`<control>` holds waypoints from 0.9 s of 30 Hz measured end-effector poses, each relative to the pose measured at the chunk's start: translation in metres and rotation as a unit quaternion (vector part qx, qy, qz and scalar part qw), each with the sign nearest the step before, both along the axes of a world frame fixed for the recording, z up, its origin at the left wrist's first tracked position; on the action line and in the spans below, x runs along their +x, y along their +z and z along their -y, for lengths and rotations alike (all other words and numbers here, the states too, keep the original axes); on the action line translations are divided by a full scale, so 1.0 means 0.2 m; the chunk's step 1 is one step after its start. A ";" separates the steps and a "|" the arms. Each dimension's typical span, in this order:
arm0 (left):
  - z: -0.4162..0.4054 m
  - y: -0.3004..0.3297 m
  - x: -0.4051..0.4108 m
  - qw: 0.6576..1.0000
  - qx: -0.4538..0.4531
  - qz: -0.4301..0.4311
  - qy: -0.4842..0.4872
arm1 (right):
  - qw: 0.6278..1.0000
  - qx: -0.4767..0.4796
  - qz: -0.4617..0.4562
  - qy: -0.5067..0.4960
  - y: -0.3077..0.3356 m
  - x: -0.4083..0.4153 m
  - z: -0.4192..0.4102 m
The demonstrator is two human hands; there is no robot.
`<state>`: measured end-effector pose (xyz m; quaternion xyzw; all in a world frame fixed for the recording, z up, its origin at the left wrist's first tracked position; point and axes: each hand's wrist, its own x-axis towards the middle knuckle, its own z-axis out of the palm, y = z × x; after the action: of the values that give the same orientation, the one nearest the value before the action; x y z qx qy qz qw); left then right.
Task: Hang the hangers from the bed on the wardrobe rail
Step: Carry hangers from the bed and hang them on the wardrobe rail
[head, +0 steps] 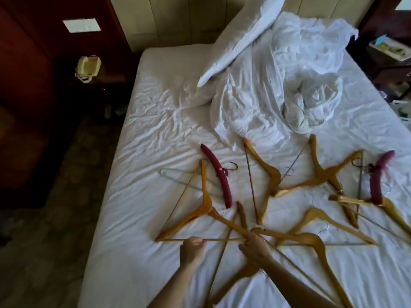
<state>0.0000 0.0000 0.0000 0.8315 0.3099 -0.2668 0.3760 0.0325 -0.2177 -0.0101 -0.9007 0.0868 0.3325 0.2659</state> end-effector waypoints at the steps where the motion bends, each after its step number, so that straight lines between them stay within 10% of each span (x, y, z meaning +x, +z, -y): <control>1: 0.01 -0.07 0.08 1.000 -0.010 0.016 0.016 | 1.000 0.003 0.003 -0.004 -0.04 0.05 -0.02; 15: -0.05 -0.87 0.55 0.952 0.219 0.115 -0.178 | 0.988 0.002 0.092 -0.127 -0.72 0.83 -0.29; 27: -0.27 -0.79 0.40 0.969 0.067 0.203 -0.120 | 0.974 0.043 0.091 -0.202 -0.64 0.95 -0.34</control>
<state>0.0792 0.0540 -0.1571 0.9227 0.1424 -0.1141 0.3396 0.2225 -0.1494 -0.1373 -0.8788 0.2279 0.1916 0.3730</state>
